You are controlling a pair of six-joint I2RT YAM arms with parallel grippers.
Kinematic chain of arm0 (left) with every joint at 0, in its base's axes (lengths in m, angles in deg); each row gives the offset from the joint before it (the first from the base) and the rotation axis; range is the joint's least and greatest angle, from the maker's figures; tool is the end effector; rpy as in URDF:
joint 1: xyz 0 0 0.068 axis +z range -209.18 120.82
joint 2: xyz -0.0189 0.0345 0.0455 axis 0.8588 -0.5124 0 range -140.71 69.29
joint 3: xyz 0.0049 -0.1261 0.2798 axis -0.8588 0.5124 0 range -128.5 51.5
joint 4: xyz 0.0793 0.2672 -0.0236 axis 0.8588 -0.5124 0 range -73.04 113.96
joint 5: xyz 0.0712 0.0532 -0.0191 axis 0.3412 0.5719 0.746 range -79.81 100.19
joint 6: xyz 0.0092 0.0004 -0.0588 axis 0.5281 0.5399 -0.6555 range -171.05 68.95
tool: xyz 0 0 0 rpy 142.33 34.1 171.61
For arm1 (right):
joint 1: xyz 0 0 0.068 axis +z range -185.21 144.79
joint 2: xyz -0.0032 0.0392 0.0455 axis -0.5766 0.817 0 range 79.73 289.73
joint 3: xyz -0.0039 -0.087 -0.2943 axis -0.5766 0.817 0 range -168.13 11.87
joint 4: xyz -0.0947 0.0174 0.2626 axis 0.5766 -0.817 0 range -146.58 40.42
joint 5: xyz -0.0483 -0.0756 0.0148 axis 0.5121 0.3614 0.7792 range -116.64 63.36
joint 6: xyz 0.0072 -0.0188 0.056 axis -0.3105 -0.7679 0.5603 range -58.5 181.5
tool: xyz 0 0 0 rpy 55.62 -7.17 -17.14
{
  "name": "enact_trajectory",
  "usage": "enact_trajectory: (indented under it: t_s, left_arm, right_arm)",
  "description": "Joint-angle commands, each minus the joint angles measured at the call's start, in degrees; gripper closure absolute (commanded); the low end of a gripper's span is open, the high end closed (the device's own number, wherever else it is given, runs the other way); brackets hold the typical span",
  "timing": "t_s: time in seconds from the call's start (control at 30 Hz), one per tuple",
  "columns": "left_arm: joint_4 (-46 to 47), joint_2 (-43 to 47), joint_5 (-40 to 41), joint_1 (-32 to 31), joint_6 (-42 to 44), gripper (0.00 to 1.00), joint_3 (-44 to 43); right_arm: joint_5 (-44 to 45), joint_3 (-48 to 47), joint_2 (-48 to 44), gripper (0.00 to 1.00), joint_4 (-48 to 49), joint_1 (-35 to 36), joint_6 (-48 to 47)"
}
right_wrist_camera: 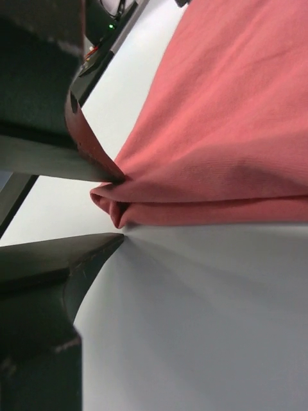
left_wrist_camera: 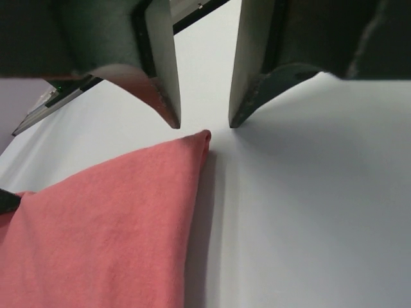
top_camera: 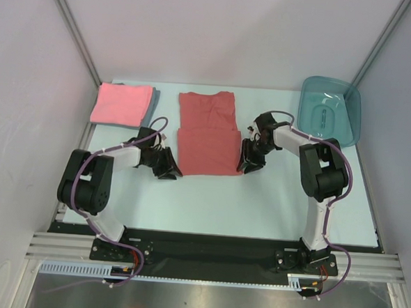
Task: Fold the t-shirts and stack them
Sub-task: Fold the tshirt
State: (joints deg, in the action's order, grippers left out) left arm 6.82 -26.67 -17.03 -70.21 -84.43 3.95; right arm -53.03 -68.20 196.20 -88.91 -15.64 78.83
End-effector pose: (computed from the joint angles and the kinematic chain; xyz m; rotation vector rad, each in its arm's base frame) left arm 0.3084 -0.0804 0.1504 -0.3989 2.7774 -0.8575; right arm 0.3983 0.1621 0.1631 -0.1447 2.9521 0.7742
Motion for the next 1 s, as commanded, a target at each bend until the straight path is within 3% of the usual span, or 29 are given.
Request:
enact_trajectory:
  t_s: [0.0, 0.07, 0.23, 0.5, 0.97]
  left_arm:
    - [-1.3, 3.8, 2.4, 0.0, 1.2, 0.57, 0.5]
    - [-1.6, 5.2, 2.5, 0.0, 1.1, 0.45, 0.9]
    - [-0.4, 4.6, 1.2, 0.3, -0.4, 0.31, 1.1]
    - [3.3, -2.7, -0.9, 0.7, -2.8, 0.32, 0.4]
    - [1.8, -5.0, 2.3, 0.9, -4.8, 0.43, 0.5]
  right_arm:
    - [0.0, 2.2, -3.3, 0.55, 0.6, -0.6, -0.3]
    - [-0.1, 3.0, -4.3, 0.53, 1.0, -0.9, -0.4]
    - [-0.9, 4.5, -4.5, 0.46, 2.0, -2.3, -0.5]
    - [-5.5, 5.4, -1.2, 0.47, 5.1, -3.4, 1.1]
    - [-6.7, 6.7, 0.5, 0.53, 8.8, -3.0, 4.2]
